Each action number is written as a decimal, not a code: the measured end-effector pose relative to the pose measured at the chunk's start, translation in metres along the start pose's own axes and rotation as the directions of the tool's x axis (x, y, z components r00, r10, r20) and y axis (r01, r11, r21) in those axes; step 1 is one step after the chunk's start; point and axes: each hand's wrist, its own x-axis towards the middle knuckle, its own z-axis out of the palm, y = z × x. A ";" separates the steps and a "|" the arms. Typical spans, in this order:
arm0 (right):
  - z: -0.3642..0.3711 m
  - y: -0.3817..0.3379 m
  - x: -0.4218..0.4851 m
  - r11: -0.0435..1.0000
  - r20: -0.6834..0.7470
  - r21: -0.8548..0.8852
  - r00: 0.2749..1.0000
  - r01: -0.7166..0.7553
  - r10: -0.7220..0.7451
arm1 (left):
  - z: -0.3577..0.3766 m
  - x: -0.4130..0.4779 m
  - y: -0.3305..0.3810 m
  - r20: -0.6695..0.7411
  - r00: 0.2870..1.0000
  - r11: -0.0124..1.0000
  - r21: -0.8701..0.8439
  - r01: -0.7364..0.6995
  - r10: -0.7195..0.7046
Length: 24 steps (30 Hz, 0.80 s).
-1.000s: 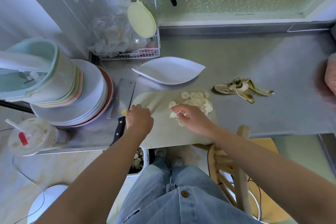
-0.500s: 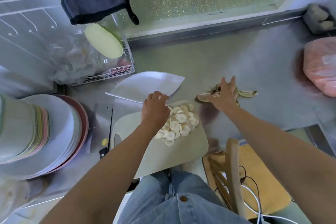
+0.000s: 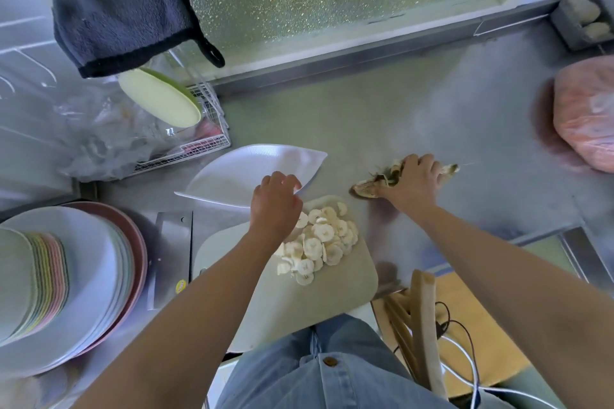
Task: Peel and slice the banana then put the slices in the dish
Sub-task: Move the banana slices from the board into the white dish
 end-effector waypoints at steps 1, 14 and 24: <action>0.000 -0.001 -0.002 1.000 -0.003 0.020 1.000 0.021 -0.021 | -0.001 0.000 -0.001 0.004 1.000 1.000 -0.010 -0.004 0.005; -0.002 -0.010 -0.015 0.946 0.168 0.303 0.970 0.116 -0.173 | -0.001 -0.016 -0.014 -0.055 0.998 0.994 -0.107 -0.024 0.018; -0.006 -0.046 -0.039 0.814 -0.166 0.293 0.865 0.502 -0.474 | -0.015 -0.042 -0.026 -0.147 0.986 0.983 -0.175 0.051 -0.077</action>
